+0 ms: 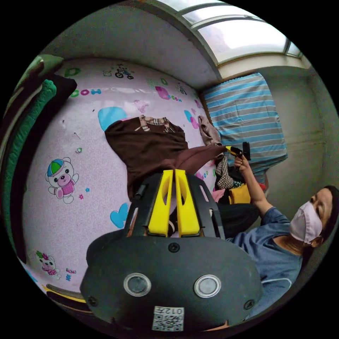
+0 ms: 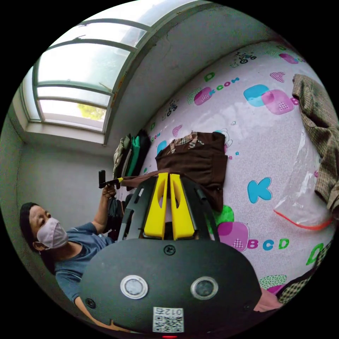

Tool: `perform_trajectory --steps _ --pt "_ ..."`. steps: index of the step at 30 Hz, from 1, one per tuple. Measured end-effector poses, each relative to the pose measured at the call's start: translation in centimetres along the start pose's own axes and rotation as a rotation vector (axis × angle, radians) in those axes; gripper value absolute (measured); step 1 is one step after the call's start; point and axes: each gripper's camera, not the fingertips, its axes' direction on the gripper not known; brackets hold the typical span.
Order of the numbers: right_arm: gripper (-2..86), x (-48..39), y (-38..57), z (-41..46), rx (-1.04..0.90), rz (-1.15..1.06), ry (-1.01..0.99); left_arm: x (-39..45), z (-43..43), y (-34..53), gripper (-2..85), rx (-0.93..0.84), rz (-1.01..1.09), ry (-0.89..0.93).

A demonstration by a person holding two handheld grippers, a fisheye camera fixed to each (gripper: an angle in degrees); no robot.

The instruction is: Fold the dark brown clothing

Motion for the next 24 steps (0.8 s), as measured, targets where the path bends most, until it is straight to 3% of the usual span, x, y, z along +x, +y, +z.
perform_trajectory --steps 24 --pt "-1.0 7.2 -24.3 11.3 0.02 0.291 0.12 -25.1 6.9 -15.4 0.8 0.085 -0.501 0.119"
